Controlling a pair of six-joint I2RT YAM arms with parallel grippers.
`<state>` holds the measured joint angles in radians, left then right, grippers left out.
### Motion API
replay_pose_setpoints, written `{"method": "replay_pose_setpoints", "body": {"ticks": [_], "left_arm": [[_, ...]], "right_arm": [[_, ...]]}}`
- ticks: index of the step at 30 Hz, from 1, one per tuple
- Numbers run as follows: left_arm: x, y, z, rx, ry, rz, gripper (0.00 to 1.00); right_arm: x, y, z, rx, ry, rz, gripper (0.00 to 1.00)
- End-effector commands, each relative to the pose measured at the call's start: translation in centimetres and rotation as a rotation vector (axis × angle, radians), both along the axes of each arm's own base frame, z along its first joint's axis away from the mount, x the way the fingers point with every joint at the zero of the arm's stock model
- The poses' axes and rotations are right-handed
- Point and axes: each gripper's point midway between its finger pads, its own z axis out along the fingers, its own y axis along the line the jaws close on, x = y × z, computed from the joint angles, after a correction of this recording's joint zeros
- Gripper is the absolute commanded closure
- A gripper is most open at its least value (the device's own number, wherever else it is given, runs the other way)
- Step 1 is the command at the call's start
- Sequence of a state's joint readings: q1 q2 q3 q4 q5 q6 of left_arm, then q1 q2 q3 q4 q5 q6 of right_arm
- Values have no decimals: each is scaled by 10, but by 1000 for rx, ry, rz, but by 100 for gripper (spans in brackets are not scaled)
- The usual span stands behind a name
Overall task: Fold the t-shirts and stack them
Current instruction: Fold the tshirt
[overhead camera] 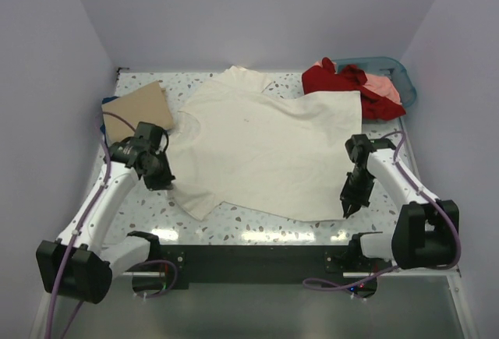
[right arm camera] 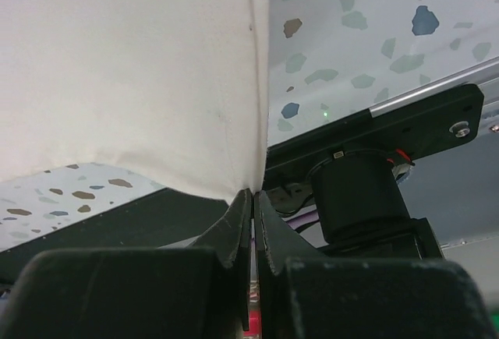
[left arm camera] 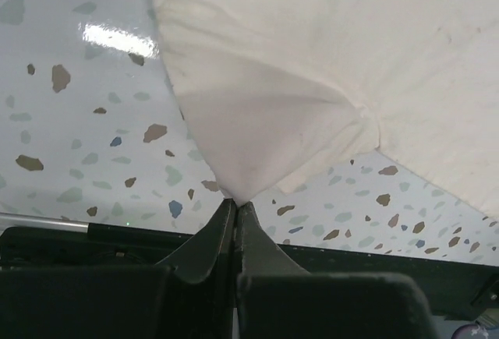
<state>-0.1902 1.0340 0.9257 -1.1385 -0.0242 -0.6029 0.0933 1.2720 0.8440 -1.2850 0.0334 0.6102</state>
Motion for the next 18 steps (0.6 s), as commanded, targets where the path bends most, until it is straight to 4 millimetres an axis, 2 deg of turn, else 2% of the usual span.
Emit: {"method": "replay_pose_setpoints", "body": {"ticks": [1,5,6,8,9,10,18], "left_arm": [[55,-15,19,-49,-140,-50,100],[95,-19,29,-35,-192,-81,100],[110,-24,33,-43,-214,-97,100],[130,-29,37,-52,-249,-111,100],[138,-31,31,-51,-234,-123,100],[150,-33,38,-54,-258,-132,100],[226,-48,54,-40,-328,-229,100]], "right_arm": [[29,5,6,27,-62,-9,100],[54,-1,3,49,-102,-57,100],[59,2,2,85,-100,-71,100],[71,-3,1,104,-120,-111,100],[78,-4,3,115,-136,-116,100],[82,-7,1,118,-128,-123,100],[127,-23,3,120,-177,-135,100]]}}
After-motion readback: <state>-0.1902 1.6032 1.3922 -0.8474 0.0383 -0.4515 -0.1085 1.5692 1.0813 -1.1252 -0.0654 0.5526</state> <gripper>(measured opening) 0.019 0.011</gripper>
